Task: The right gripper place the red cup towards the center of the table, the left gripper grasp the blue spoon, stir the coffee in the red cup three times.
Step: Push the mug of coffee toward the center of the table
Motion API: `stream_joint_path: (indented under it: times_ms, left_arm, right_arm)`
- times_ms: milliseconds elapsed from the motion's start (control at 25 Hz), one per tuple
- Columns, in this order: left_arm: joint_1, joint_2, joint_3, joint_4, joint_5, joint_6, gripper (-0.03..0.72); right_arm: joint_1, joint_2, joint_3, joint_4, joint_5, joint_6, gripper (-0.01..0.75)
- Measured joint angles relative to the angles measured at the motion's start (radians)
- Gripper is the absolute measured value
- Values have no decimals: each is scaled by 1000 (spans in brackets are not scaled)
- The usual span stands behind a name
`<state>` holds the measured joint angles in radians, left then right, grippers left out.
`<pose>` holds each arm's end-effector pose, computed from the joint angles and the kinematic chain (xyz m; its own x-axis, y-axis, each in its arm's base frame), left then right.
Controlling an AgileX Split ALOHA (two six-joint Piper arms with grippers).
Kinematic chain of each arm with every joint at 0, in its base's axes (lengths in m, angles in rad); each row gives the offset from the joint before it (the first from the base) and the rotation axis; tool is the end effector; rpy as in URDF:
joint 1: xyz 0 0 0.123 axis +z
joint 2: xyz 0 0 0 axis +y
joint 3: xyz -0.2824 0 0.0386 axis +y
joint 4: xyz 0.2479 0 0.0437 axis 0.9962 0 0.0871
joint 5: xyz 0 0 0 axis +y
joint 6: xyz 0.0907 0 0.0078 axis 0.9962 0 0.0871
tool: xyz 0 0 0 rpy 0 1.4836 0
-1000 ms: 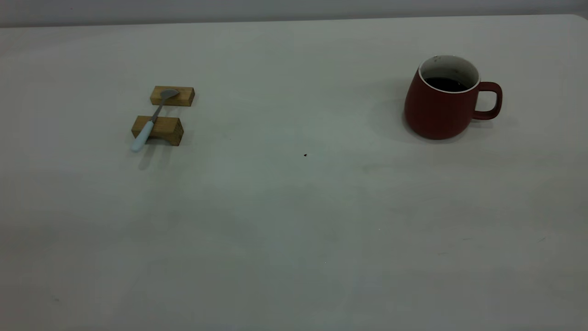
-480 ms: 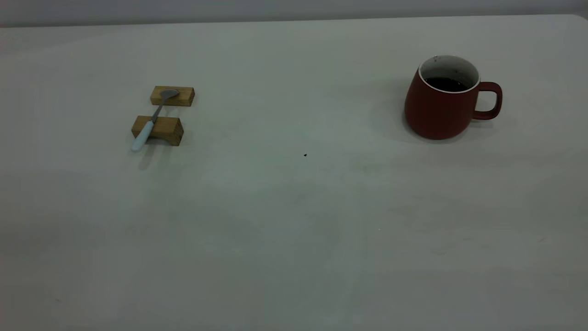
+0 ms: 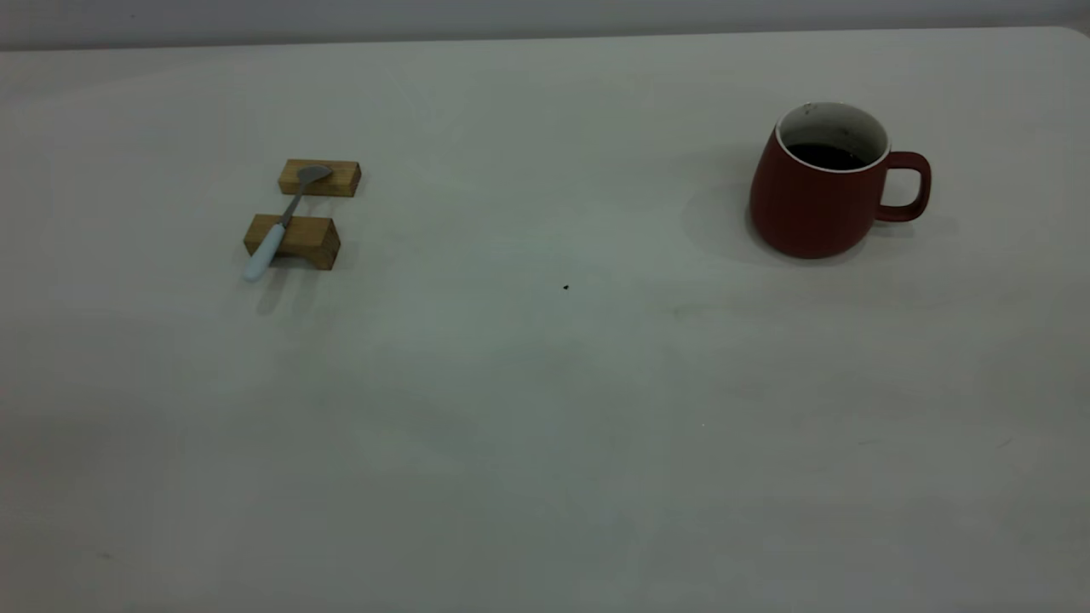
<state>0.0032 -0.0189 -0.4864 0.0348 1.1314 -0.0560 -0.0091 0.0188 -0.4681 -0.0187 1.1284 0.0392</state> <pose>-0.0093 0.0028 0.2677 -0.5113 -0.0428 -0.8583 -0.0513 0.9985 -0.0192 -0.0019 -0.0015 0.2631 -0.5569 0.0363 -0.8298 0.0405 0.9990 0.0165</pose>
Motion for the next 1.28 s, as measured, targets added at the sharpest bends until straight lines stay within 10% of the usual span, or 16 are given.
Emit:
stream_joint_path:
  times_ms: [840, 1280]
  left_arm:
    - [0, 0, 0, 0, 0, 0, 245]
    - [0, 0, 0, 0, 0, 0, 245]
  right_arm:
    - [0, 149, -7, 115, -27, -39, 567]
    - [0, 822, -23, 354, -491, -444, 624]
